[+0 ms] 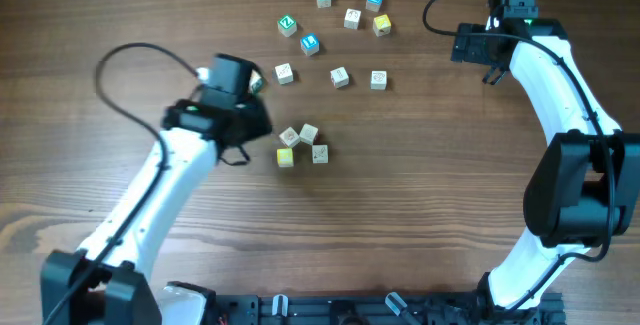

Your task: Form a circle

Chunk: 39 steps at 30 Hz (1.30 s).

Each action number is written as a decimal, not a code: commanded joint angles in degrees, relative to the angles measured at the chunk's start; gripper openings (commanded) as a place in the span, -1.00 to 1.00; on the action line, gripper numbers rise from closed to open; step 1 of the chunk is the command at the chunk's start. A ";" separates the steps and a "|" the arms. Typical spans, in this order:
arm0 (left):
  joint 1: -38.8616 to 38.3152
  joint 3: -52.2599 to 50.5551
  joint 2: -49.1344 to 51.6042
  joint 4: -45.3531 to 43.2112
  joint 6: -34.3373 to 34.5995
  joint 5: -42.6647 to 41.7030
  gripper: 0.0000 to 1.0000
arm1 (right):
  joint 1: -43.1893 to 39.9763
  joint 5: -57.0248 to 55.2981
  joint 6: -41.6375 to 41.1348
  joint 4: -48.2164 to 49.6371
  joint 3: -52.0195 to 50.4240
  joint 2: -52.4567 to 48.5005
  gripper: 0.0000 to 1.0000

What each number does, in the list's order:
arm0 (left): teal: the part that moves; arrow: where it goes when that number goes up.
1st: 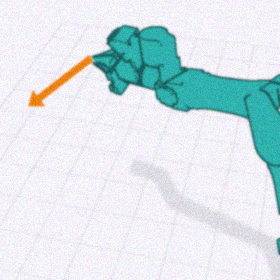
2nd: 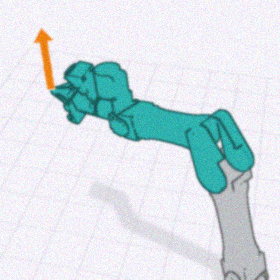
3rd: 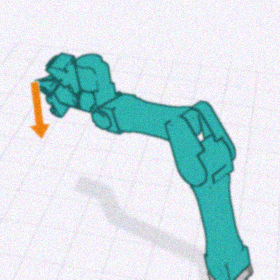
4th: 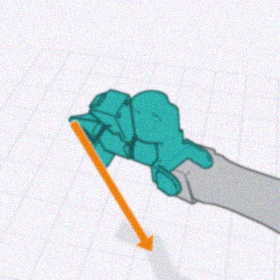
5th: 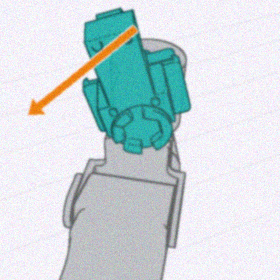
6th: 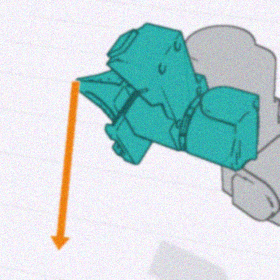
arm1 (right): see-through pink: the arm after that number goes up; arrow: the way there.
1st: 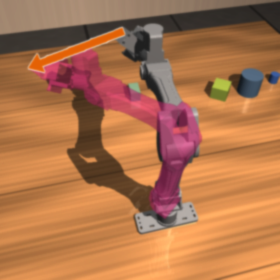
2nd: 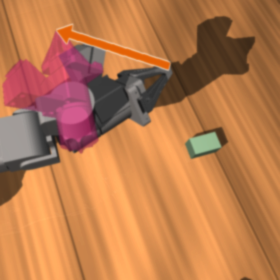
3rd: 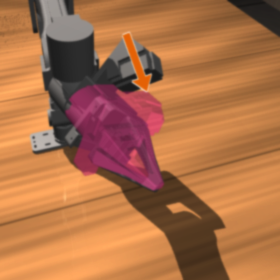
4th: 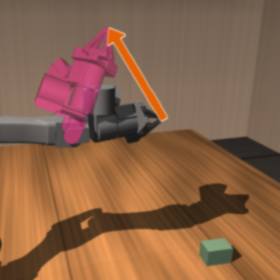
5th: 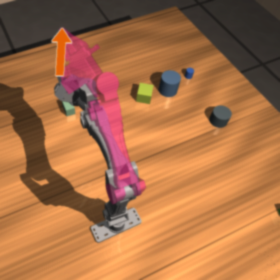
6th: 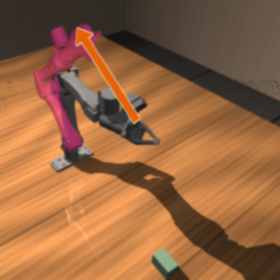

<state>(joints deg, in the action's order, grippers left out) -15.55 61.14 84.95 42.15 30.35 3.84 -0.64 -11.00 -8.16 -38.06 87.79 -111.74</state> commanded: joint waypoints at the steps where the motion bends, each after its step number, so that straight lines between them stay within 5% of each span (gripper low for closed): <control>1: 7.02 0.70 -0.57 -1.01 0.15 0.94 0.29 | 0.09 -0.55 -0.85 0.15 0.26 0.59 1.00; 6: 16.96 0.70 -0.52 -2.97 0.15 0.96 0.36 | 0.09 -0.55 -0.83 0.13 0.26 0.59 1.00; 7: 18.56 0.70 -0.52 -3.15 0.15 0.94 0.45 | 0.09 -0.52 -0.96 0.17 0.26 0.59 0.99; 9: 20.39 0.70 -0.52 -3.10 0.15 0.96 0.95 | 0.09 2.29 -1.03 1.84 0.26 0.59 0.99; 10: 20.72 0.70 -0.52 -2.86 0.13 0.96 1.00 | 0.09 3.98 -1.03 2.40 0.26 0.59 0.99; 13: 20.81 0.70 -0.52 -2.71 0.15 0.96 1.00 | 0.09 8.87 -1.05 3.13 0.26 0.59 1.00; 18: 20.81 0.70 -0.52 -2.71 0.15 0.96 1.00 | 0.09 36.94 -2.16 -0.07 0.26 0.59 1.00; 21: 20.81 0.70 -0.52 -2.71 0.15 0.96 1.00 | 1.20 43.04 -5.79 -8.11 0.26 0.59 0.40; 24: 20.81 0.70 -0.52 -2.71 0.15 0.96 1.00 | 4.44 40.02 -5.84 -17.40 -0.70 0.59 -0.52; 26: 20.83 0.70 -0.52 -2.71 0.15 0.96 1.00 | 6.95 38.66 -7.21 -19.87 -2.40 0.59 -0.91; 39: 20.70 0.70 -0.52 -2.71 0.15 0.96 1.00 | 27.52 31.30 -37.20 -2.03 -19.61 0.57 -0.91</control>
<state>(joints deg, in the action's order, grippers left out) 5.04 61.14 84.77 39.44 30.57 4.47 24.05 25.91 -33.93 -42.98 70.17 -111.74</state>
